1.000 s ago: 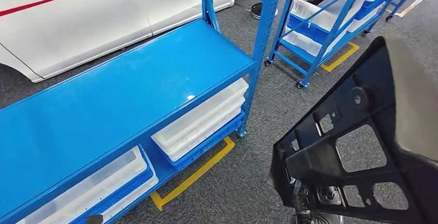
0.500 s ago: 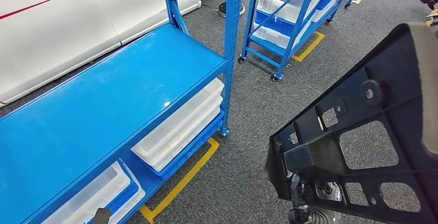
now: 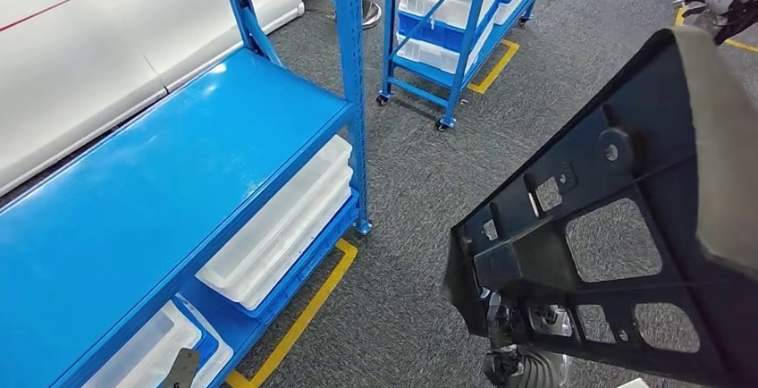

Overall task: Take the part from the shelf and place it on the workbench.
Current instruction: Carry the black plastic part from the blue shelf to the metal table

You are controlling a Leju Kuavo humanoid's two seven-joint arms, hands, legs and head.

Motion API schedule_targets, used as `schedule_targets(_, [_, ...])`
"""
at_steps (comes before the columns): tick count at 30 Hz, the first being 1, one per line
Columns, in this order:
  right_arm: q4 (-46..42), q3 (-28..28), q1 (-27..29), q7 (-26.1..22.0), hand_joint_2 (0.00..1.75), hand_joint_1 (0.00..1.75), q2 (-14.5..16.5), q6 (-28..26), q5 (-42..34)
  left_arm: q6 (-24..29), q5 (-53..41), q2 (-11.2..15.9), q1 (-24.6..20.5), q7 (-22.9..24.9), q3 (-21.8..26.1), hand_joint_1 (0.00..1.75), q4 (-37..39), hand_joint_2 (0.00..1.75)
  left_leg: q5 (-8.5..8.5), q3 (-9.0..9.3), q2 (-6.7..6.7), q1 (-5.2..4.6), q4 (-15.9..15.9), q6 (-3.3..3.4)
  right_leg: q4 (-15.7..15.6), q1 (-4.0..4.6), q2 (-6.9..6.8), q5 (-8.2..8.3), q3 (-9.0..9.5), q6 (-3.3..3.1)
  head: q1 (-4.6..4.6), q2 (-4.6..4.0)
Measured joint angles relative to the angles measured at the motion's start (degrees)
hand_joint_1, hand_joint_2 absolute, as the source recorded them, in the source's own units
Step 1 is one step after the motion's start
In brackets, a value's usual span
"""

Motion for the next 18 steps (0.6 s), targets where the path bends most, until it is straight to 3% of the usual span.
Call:
schedule_targets(2, [-0.3, 0.4, 0.1, 0.0, 1.75, 1.75, -0.2, -1.2, 0.2, -0.3, 0.8, 0.2, 0.0, 0.0, 0.0, 0.0, 0.0, 1.75, -1.36, -0.34, -1.07, 0.09, 1.6, -0.41, -0.9, -0.24, 0.73, 0.24, 0.61, -0.82, -0.02, 0.0])
schedule_targets(3, [-0.5, 0.7, 0.1, 0.0, 1.75, 1.75, -0.3, -1.6, 0.2, -0.5, 1.2, 0.5, 0.2, 0.1, 0.0, 0.0, 0.0, 1.75, -2.86, -1.42, -2.1, 0.14, 4.1, -0.48, -1.2, -0.35, 1.05, 0.3, 0.92, -1.23, -0.04, 0.0])
schedule_targets(5, [-0.9, 1.1, 0.2, -0.1, 1.75, 1.75, -0.5, -2.3, 0.3, -0.6, 1.6, 1.0, 0.8, 0.3, 0.0, 0.0, 0.0, 1.75, -6.3, -5.2, -3.68, 0.11, 11.7, -0.47, -1.3, -0.11, 1.84, 0.14, 1.18, -1.77, -0.08, 0.0])
schedule_targets(6, [-1.0, 1.2, 0.3, 0.0, 1.75, 1.75, -0.6, -2.6, 0.3, -0.6, 1.8, 1.3, 1.2, 0.5, 0.1, 0.0, 0.0, 1.75, -7.05, -6.94, -3.95, 0.09, 14.8, -0.48, -1.3, 0.01, 2.4, 0.04, 1.28, -1.9, -0.07, 0.0])
schedule_targets(7, [-1.1, 1.3, 0.5, 0.0, 1.75, 1.75, -0.6, -2.9, 0.3, -0.6, 2.0, 1.6, 1.5, 0.7, 0.2, 0.0, 0.0, 1.75, -6.71, -7.93, -4.07, 0.08, 16.0, -0.48, -1.2, 0.11, 3.0, -0.06, 1.41, -1.95, -0.08, 0.0])
schedule_targets(8, [-1.3, 1.4, 0.6, 0.0, 1.75, 1.75, -0.7, -3.1, 0.3, -0.6, 2.2, 1.9, 1.8, 0.8, 0.3, 0.0, 0.0, 1.75, -5.13, -7.82, -4.15, 0.08, 14.9, -0.42, -1.1, 0.16, 3.6, -0.19, 1.57, -1.94, -0.08, 0.0])
schedule_targets(10, [-1.7, 1.7, 0.8, 0.0, 1.75, 1.75, -0.9, -3.4, 0.3, -0.6, 2.6, 2.3, 2.1, 0.9, 0.5, 0.0, 0.0, 1.75, -0.5, -5.08, -5.07, 0.08, 7.7, -0.09, -0.8, 0.14, 4.71, -0.59, 1.94, -1.73, -0.08, 0.0])
schedule_targets(11, [-2.0, 1.9, 0.8, 0.0, 1.75, 1.75, -0.9, -3.6, 0.3, -0.6, 2.7, 2.5, 2.2, 1.0, 0.5, 0.0, 0.0, 1.75, 1.0, -3.59, -5.8, 0.08, 4.1, 0.08, -0.5, 0.2, 5.18, -0.83, 2.02, -1.52, -0.07, 0.0])
schedule_targets(13, [-2.5, 2.2, 0.9, 0.0, 1.75, 1.75, -1.1, -3.8, 0.3, -0.7, 2.9, 2.8, 2.4, 1.1, 0.6, 0.0, 0.0, 1.75, 1.61, -2.06, -6.76, -0.08, 0.8, 0.38, -0.2, 0.13, 5.94, -1.04, 1.86, -0.99, -0.07, 0.0])
schedule_targets(15, [-3.0, 2.5, 1.2, 0.0, 1.75, 1.75, -1.2, -4.1, 0.2, -0.8, 3.2, 3.0, 2.5, 1.1, 0.7, 0.0, 0.0, 1.75, 1.7, -1.74, -6.26, -0.15, 0.2, 0.85, -0.3, 0.0, 6.48, -0.99, 1.7, -0.37, -0.08, 0.0])
schedule_targets(17, [-3.7, 2.6, 1.4, 0.0, 1.75, 1.75, -1.4, -4.4, 0.1, -1.0, 3.6, 3.1, 2.5, 1.0, 0.8, 0.0, 0.0, 1.75, 2.07, -1.3, -5.47, 0.03, -0.6, 1.56, 0.9, 0.02, 5.0, -1.87, 1.2, 0.22, -0.03, 0.0])
schedule_targets(18, [-3.9, 2.7, 1.4, 0.0, 1.75, 1.75, -1.5, -4.5, 0.0, -1.1, 3.7, 3.1, 2.6, 1.0, 0.9, 0.0, 0.0, 1.75, 2.21, -1.06, -5.0, 0.14, -1.0, 1.86, 3.0, 0.01, 3.84, -3.11, 0.28, 0.49, 0.0, 0.0])
